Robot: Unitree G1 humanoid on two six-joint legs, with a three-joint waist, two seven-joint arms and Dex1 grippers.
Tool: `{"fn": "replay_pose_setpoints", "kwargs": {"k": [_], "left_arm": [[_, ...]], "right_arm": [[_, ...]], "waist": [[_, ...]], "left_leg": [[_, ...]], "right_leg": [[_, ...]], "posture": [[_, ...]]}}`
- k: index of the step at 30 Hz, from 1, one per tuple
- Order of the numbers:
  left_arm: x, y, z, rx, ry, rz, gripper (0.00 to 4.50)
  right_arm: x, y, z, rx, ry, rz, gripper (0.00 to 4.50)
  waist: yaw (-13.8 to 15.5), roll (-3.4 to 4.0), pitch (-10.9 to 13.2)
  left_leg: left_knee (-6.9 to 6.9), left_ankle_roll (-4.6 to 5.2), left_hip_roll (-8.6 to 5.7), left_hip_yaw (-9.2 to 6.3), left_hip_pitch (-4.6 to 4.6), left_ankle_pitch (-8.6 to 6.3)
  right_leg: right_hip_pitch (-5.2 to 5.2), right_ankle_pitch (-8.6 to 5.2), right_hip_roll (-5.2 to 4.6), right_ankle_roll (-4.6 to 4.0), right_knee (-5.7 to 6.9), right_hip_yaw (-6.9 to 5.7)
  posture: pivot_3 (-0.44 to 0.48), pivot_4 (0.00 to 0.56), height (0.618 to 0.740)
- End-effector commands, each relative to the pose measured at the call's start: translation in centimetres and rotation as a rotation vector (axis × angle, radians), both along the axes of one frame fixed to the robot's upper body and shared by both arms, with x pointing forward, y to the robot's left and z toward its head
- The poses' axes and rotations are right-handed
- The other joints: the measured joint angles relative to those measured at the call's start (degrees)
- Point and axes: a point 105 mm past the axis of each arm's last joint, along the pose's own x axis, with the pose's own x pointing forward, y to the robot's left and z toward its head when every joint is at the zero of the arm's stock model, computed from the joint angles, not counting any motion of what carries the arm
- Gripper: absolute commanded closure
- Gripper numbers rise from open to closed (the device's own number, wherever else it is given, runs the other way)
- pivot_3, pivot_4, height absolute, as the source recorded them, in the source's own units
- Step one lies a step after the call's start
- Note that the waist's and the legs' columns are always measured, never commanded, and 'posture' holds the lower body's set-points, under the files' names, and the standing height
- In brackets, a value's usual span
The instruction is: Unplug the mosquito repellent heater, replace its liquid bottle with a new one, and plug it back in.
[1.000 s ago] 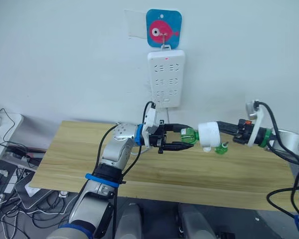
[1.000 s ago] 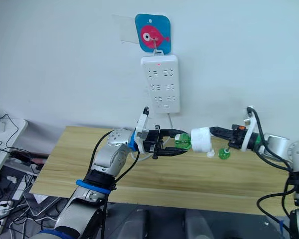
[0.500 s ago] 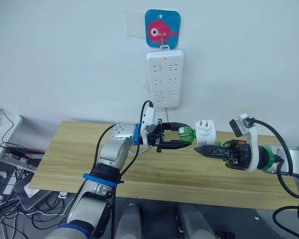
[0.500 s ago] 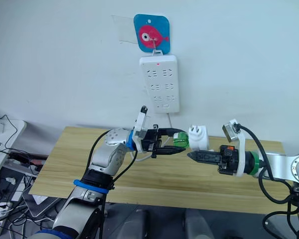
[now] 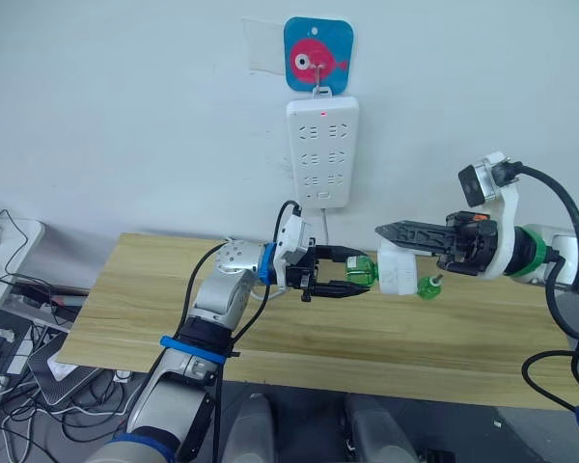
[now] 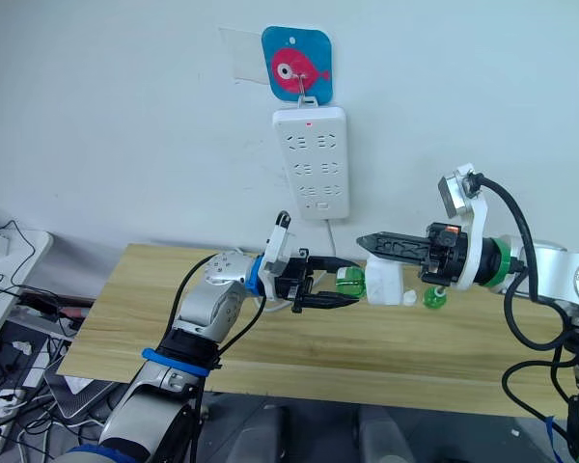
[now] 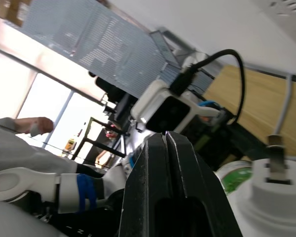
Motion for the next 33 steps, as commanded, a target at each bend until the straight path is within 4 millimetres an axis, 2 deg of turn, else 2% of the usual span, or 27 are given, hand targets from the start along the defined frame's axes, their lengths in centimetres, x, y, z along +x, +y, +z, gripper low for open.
{"fn": "replay_pose_setpoints", "kwargs": {"k": [1,7,11,16,25,29,33], "left_arm": [[-0.5,-0.3,0.9,-0.022,-0.028,-0.036,2.24],[-1.5,0.0,1.0,-0.02,0.001,-0.086,2.24],[-2.0,0.1,1.2,-0.032,0.023,-0.092,2.24],[-1.3,-0.1,2.0,-0.064,0.049,-0.042,2.24],[0.2,-0.1,0.5,0.004,0.019,0.056,2.24],[0.2,-0.1,-0.1,0.033,-0.001,0.053,2.24],[0.0,-0.1,-0.6,0.058,-0.01,0.038,2.24]], "right_arm": [[0.9,-0.5,-2.0,-0.07,0.026,-0.065,4.42],[2.8,-1.8,-5.2,-0.131,0.077,-0.193,4.42],[2.3,-2.5,-6.8,-0.152,0.118,-0.192,4.42],[1.1,-2.1,-8.0,-0.153,0.154,-0.15,4.42],[-4.0,0.5,-6.1,-0.025,0.188,0.043,4.42],[-4.6,1.2,-5.0,0.033,0.153,0.071,4.42],[-4.1,1.3,-4.0,0.075,0.11,0.065,4.42]], "waist": [[0.0,0.0,0.0],[0.0,0.0,0.0],[0.0,0.0,0.0],[0.0,0.0,0.0],[0.0,-0.02,0.0],[-0.1,-0.03,0.0],[0.0,-0.04,0.0]], "left_leg": [[0.0,0.0,0.0,0.0,0.0,0.0],[0.01,0.0,0.0,0.01,0.0,0.0],[-0.01,0.0,0.01,-0.02,-0.01,0.0],[0.01,0.0,0.01,-0.01,0.01,0.0],[-0.01,0.0,-0.01,-0.02,-0.01,0.0],[0.0,0.0,-0.01,-0.01,-0.01,0.0],[-0.01,0.0,-0.01,-0.02,-0.01,0.0]], "right_leg": [[0.0,0.0,0.0,0.0,0.0,0.0],[-0.01,0.0,-0.01,0.0,0.01,0.02],[-0.02,0.0,-0.01,0.0,0.01,-0.02],[-0.01,0.0,-0.01,0.0,0.02,0.01],[0.0,0.0,0.0,0.01,-0.02,0.0],[0.0,0.0,0.0,0.01,-0.03,0.02],[0.0,-0.01,0.0,0.02,-0.04,0.0]], "posture": [[0.002,0.182,0.74],[0.014,0.188,0.74],[0.017,0.193,0.74],[0.023,0.2,0.74],[0.015,0.205,0.74],[0.005,0.204,0.74],[-0.005,0.202,0.74]]}}
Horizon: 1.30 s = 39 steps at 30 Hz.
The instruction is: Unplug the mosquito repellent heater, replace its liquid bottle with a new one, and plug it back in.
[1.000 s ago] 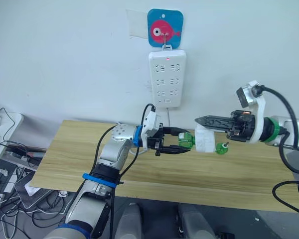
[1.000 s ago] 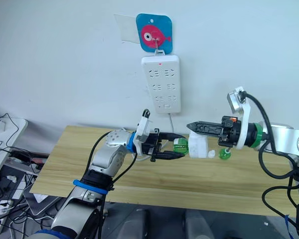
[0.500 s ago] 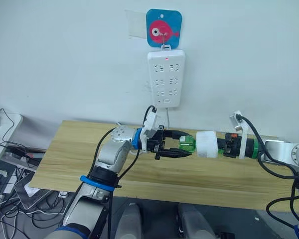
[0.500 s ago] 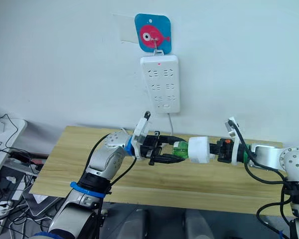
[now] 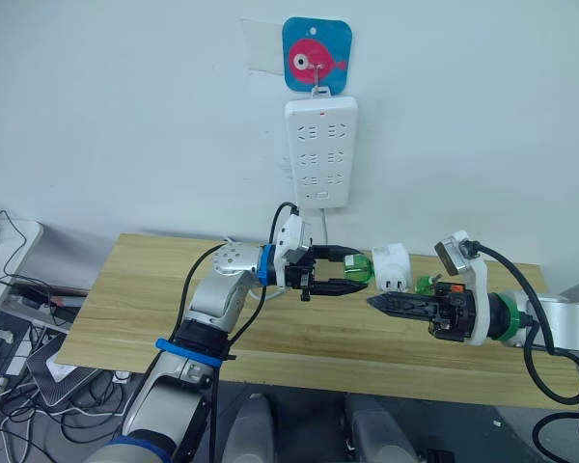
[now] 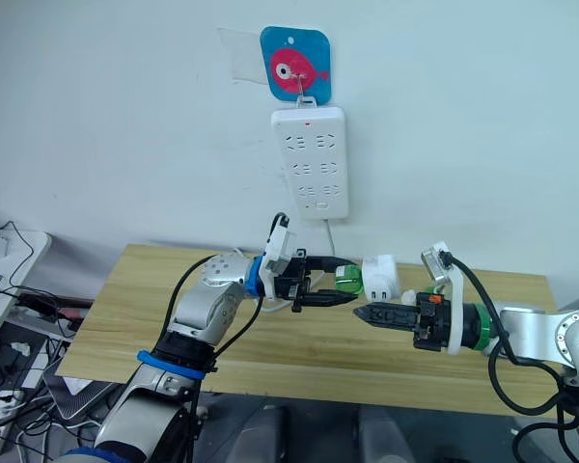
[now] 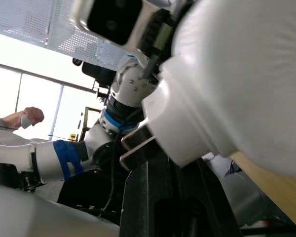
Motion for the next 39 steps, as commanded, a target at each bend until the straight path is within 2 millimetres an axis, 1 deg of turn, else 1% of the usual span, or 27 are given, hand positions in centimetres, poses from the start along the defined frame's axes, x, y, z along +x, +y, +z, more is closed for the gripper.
{"fn": "replay_pose_setpoints", "kwargs": {"k": [1,7,13,22,25,28,30,31,33,35,36,37,38,39], "left_arm": [[-0.5,-0.4,-0.4,0.034,-0.026,-0.041,2.24],[-1.1,-0.4,-1.1,0.073,-0.019,-0.087,2.24],[-1.9,0.1,-2.4,0.14,-0.008,-0.133,2.24],[-2.1,-0.1,-2.2,0.135,-0.007,-0.143,2.24],[-2.0,0.0,-2.1,0.127,0.007,-0.13,2.24],[-1.6,0.3,-2.0,0.114,0.045,-0.1,2.24],[-1.4,0.7,-1.8,0.1,0.07,-0.094,2.24],[-1.3,1.1,-1.6,0.09,0.091,-0.091,2.24],[-1.2,1.8,-1.6,0.08,0.118,-0.085,2.24],[-1.0,2.4,-1.7,0.085,0.136,-0.076,2.24],[-0.8,2.9,-1.8,0.085,0.15,-0.062,2.24],[-0.6,3.2,-1.8,0.085,0.16,-0.052,2.24],[-0.5,3.4,-1.8,0.084,0.166,-0.047,2.24],[-0.4,3.5,-1.6,0.08,0.17,-0.044,2.24]], "right_arm": [[0.2,0.3,2.4,0.096,-0.077,0.007,4.42],[1.1,0.2,3.4,0.118,-0.111,-0.024,4.42],[2.7,0.2,4.9,0.143,-0.156,-0.078,4.42],[3.6,0.5,4.8,0.13,-0.146,-0.131,4.42],[3.3,0.5,4.8,0.113,-0.154,-0.117,4.42],[2.2,0.2,5.0,0.078,-0.186,-0.072,4.42],[1.8,-0.7,5.4,0.047,-0.214,-0.075,4.42],[1.6,-1.6,5.7,0.011,-0.231,-0.092,4.42],[1.5,-3.0,5.9,-0.061,-0.264,-0.122,4.06],[1.3,-3.8,5.3,-0.151,-0.326,-0.133,3.44],[1.1,-4.3,4.2,-0.252,-0.406,-0.125,3.16],[0.8,-4.6,3.4,-0.328,-0.471,-0.097,2.78],[0.5,-4.8,2.9,-0.373,-0.517,-0.067,2.43],[0.0,-5.0,1.8,-0.404,-0.575,-0.033,2.03]], "waist": [[0.0,0.0,0.0],[0.0,0.0,0.0],[-0.2,0.0,0.0],[0.0,-0.01,0.0],[-0.1,-0.01,0.0],[-0.1,-0.01,0.0],[0.0,-0.01,0.0],[0.0,-0.01,0.0],[0.1,-0.01,0.0],[0.1,-0.01,0.0],[0.0,0.0,0.0],[0.1,0.01,0.0],[0.1,0.01,0.0],[0.1,0.01,0.0]], "left_leg": [[0.0,0.0,0.0,0.0,0.0,0.0],[-0.01,0.0,0.0,0.0,0.0,0.0],[-0.02,0.0,0.02,0.0,0.0,0.0],[-0.03,0.02,0.02,-0.07,-0.13,-0.01],[-0.06,0.03,0.02,-0.08,-0.13,-0.02],[-0.05,0.03,0.01,-0.07,-0.14,-0.02],[-0.05,0.04,0.02,-0.08,-0.14,-0.03],[-0.05,0.05,0.01,-0.08,-0.15,-0.03],[-0.05,0.05,0.01,-0.11,-0.19,-0.03],[-0.05,0.07,0.03,-0.11,-0.19,-0.04],[-0.05,0.07,0.03,-0.12,-0.19,-0.04],[-0.07,0.08,0.03,-0.11,-0.18,-0.05],[-0.1,0.08,0.03,-0.16,-0.17,-0.05],[-0.13,0.09,0.06,-0.21,-0.18,-0.05]], "right_leg": [[0.0,0.0,0.0,0.0,-0.01,0.0],[0.0,0.0,0.0,0.0,-0.02,0.0],[-0.01,0.0,0.02,0.0,-0.02,0.0],[-0.02,0.01,-0.01,-0.01,-0.15,-0.09],[-0.04,0.01,-0.01,-0.01,-0.14,-0.09],[-0.04,0.01,-0.01,-0.01,-0.15,-0.08],[-0.04,0.01,-0.01,-0.01,-0.15,-0.09],[-0.04,0.01,-0.01,-0.01,-0.16,-0.1],[-0.04,0.01,-0.01,-0.01,-0.19,-0.14],[-0.03,0.01,-0.02,-0.01,-0.25,-0.15],[-0.03,0.01,-0.02,-0.01,-0.26,-0.17],[-0.03,0.01,-0.02,-0.01,-0.26,-0.16],[-0.03,0.0,-0.02,0.0,-0.31,-0.23],[-0.03,0.0,0.01,0.01,-0.37,-0.28]], "posture": [[-0.005,0.202,0.74],[-0.018,0.203,0.74],[-0.022,0.204,0.74],[-0.016,0.208,0.74],[-0.016,0.208,0.74],[-0.016,0.208,0.74],[-0.003,0.211,0.74],[-0.003,0.211,0.74],[-0.004,0.211,0.74],[-0.009,0.208,0.74],[-0.015,0.205,0.74],[-0.015,0.205,0.74],[-0.015,0.205,0.74],[-0.021,0.203,0.74]]}}
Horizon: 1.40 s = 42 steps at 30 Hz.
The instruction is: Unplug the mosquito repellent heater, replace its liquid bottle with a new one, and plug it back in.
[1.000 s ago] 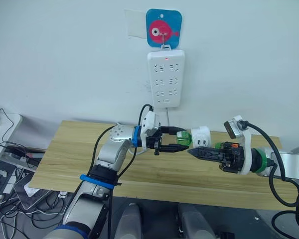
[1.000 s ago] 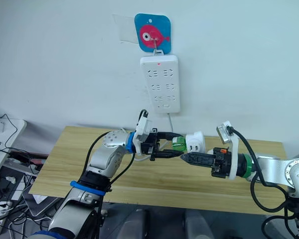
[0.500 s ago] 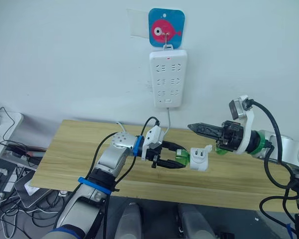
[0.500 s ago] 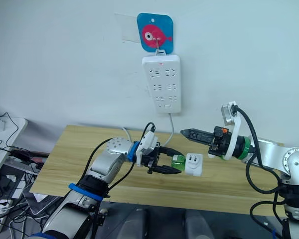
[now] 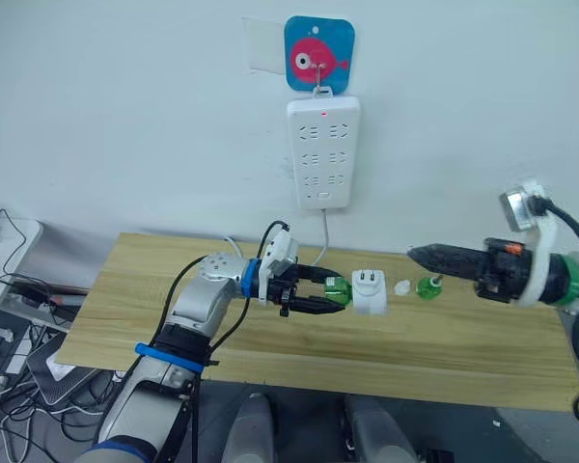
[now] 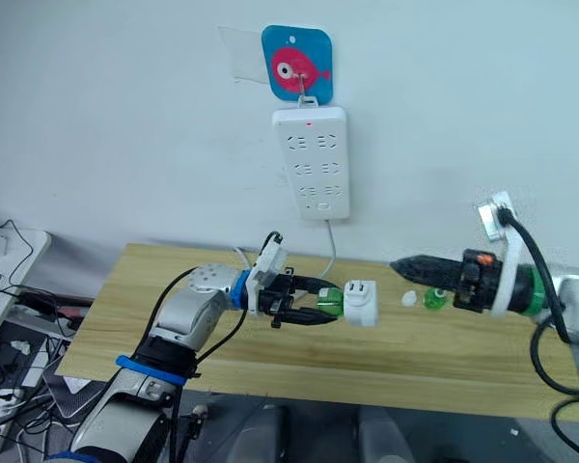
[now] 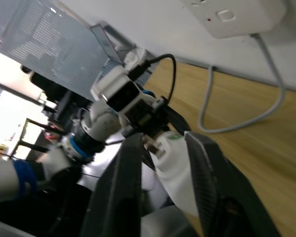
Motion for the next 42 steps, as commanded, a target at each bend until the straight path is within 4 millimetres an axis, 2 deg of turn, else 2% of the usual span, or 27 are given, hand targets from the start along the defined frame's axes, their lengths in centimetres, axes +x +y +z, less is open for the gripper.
{"fn": "replay_pose_setpoints", "kwargs": {"k": [1,3,5,6,11,18,30,33,35,36,39,42], "left_arm": [[0.3,0.7,1.2,-0.038,-0.008,0.0,2.24],[0.2,0.7,1.4,-0.036,-0.013,-0.016,2.24],[0.0,0.6,1.6,-0.038,-0.032,-0.035,2.24],[-0.2,0.6,1.7,-0.041,-0.039,-0.048,2.24],[-0.9,0.4,2.0,-0.037,-0.065,-0.106,2.24],[-1.2,-0.1,2.1,-0.046,-0.068,-0.133,2.24],[-1.6,-0.9,2.3,-0.058,-0.064,-0.16,2.24],[-1.5,-0.9,2.3,-0.06,-0.058,-0.159,2.24],[-1.5,-0.9,2.4,-0.064,-0.053,-0.155,2.24],[-1.5,-1.0,2.4,-0.065,-0.05,-0.155,2.24],[-1.4,-1.0,2.4,-0.067,-0.039,-0.147,2.24],[-1.2,-1.0,2.5,-0.062,-0.039,-0.125,1.26]], "right_arm": [[-1.3,0.1,-1.5,-0.144,-0.235,0.143,1.69],[-1.9,0.4,-2.8,-0.167,-0.328,0.209,0.95],[-1.9,0.9,-3.3,-0.159,-0.405,0.246,0.23],[-1.7,1.1,-3.4,-0.156,-0.437,0.263,0.05],[-0.5,2.0,-3.6,-0.146,-0.536,0.295,0.05],[-0.9,4.1,-3.7,-0.099,-0.52,0.376,0.05],[-0.5,5.8,-3.8,-0.101,-0.561,0.406,0.05],[-0.5,5.9,-3.6,-0.09,-0.555,0.409,0.63],[-0.5,5.9,-3.6,-0.091,-0.553,0.413,1.37],[-0.5,5.8,-3.6,-0.091,-0.551,0.413,1.52],[-0.5,5.8,-3.5,-0.092,-0.55,0.413,1.5],[-0.4,5.6,-3.5,-0.089,-0.54,0.403,1.5]], "waist": [[0.0,0.0,0.0],[0.0,-0.01,0.0],[-0.2,0.0,0.0],[-0.3,0.0,0.0],[-0.7,-0.01,0.0],[-0.4,-0.01,0.0],[-0.3,-0.01,0.0],[-0.3,-0.01,0.0],[-0.3,0.0,0.0],[-0.3,-0.01,0.0],[-0.3,-0.01,0.0],[-0.2,-0.01,0.0]], "left_leg": [[0.0,0.0,0.0,0.0,-0.01,0.0],[0.01,-0.01,-0.01,-0.01,-0.02,-0.01],[0.05,-0.02,-0.02,0.02,-0.02,-0.01],[0.06,-0.02,-0.03,0.07,-0.01,-0.01],[0.16,-0.03,-0.03,0.16,0.09,0.01],[0.13,-0.03,-0.04,0.15,0.07,0.0],[0.16,-0.03,-0.04,0.13,0.08,0.0],[0.16,-0.03,-0.04,0.13,0.08,0.0],[0.17,-0.03,-0.04,0.13,0.08,0.0],[0.17,-0.03,-0.04,0.13,0.09,0.0],[0.17,-0.03,-0.04,0.12,0.09,0.0],[0.17,-0.03,-0.04,0.12,0.09,0.0]], "right_leg": [[-0.01,0.0,0.0,0.01,-0.01,-0.01],[0.02,-0.06,0.0,0.1,-0.07,-0.02],[0.04,-0.13,-0.01,0.25,-0.07,0.0],[0.04,-0.1,-0.02,0.29,-0.06,0.07],[0.11,-0.05,-0.02,0.38,-0.05,0.21],[0.11,0.1,-0.02,0.12,-0.06,0.2],[0.11,0.1,-0.03,0.12,-0.01,0.18],[0.11,0.11,-0.03,0.11,0.0,0.19],[0.11,0.11,-0.03,0.11,0.0,0.19],[0.11,0.11,-0.03,0.11,0.0,0.18],[0.11,0.11,-0.03,0.11,0.01,0.18],[0.11,0.11,-0.03,0.11,0.02,0.18]], "posture": [[-0.022,0.2,0.74],[-0.023,0.198,0.74],[-0.025,0.196,0.74],[-0.025,0.196,0.74],[-0.015,0.194,0.74],[-0.012,0.191,0.74],[-0.01,0.191,0.74],[-0.012,0.193,0.74],[-0.011,0.193,0.74],[-0.011,0.193,0.74],[-0.01,0.193,0.74],[-0.01,0.193,0.74]]}}
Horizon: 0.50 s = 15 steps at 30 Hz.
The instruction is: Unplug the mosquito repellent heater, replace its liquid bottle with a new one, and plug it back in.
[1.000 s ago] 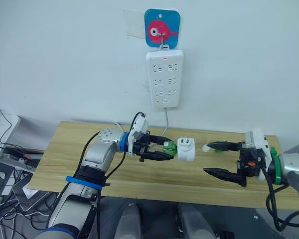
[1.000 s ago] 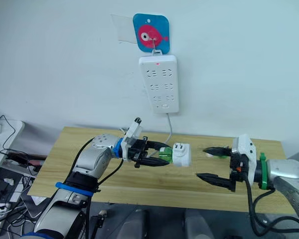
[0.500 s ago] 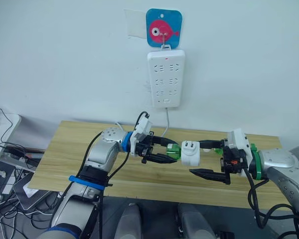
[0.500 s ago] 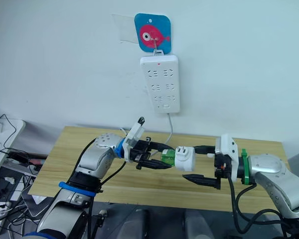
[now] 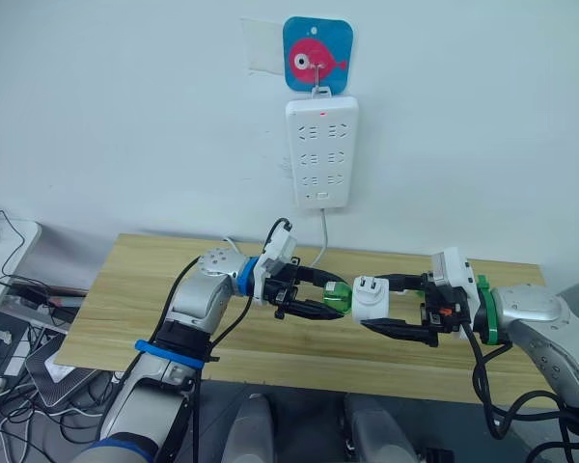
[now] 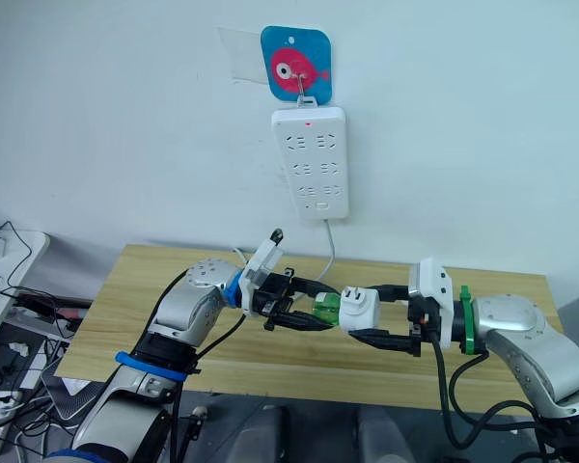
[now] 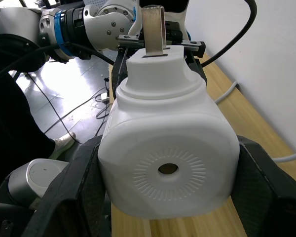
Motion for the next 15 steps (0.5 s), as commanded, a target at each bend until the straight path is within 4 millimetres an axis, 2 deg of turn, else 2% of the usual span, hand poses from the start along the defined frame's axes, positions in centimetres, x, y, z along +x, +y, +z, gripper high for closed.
{"fn": "replay_pose_setpoints", "kwargs": {"k": [1,4,10,15], "left_arm": [[0.3,-0.4,1.3,-0.021,-0.06,0.014,0.91],[1.6,-0.2,1.4,0.009,-0.147,0.091,0.03],[3.0,-0.2,0.8,0.135,-0.49,0.166,0.0],[2.7,-1.0,-0.7,0.214,-0.63,0.154,0.0]], "right_arm": [[-0.4,0.1,1.0,0.013,-0.016,0.017,1.5],[0.1,-0.6,0.3,0.001,0.072,-0.065,1.5],[2.2,-2.2,-1.7,0.009,0.343,-0.394,1.5],[3.1,-2.2,-2.0,0.072,0.516,-0.532,1.5]], "waist": [[0.0,0.0,0.0],[0.1,0.0,0.0],[0.2,0.0,0.0],[0.2,0.0,0.0]], "left_leg": [[0.01,0.0,0.0,0.0,0.0,0.0],[0.01,0.0,0.0,-0.01,0.0,0.0],[-0.01,0.0,0.01,0.02,0.03,0.0],[-0.01,0.0,-0.02,0.02,0.01,0.0]], "right_leg": [[0.0,0.0,0.0,0.0,0.0,0.0],[0.0,0.0,0.0,0.0,0.01,-0.01],[0.01,0.01,-0.01,-0.02,0.02,0.05],[0.0,0.02,-0.03,-0.03,0.06,0.06]], "posture": [[-0.01,0.193,0.74],[-0.01,0.193,0.74],[0.006,0.204,0.74],[0.01,0.206,0.74]]}}
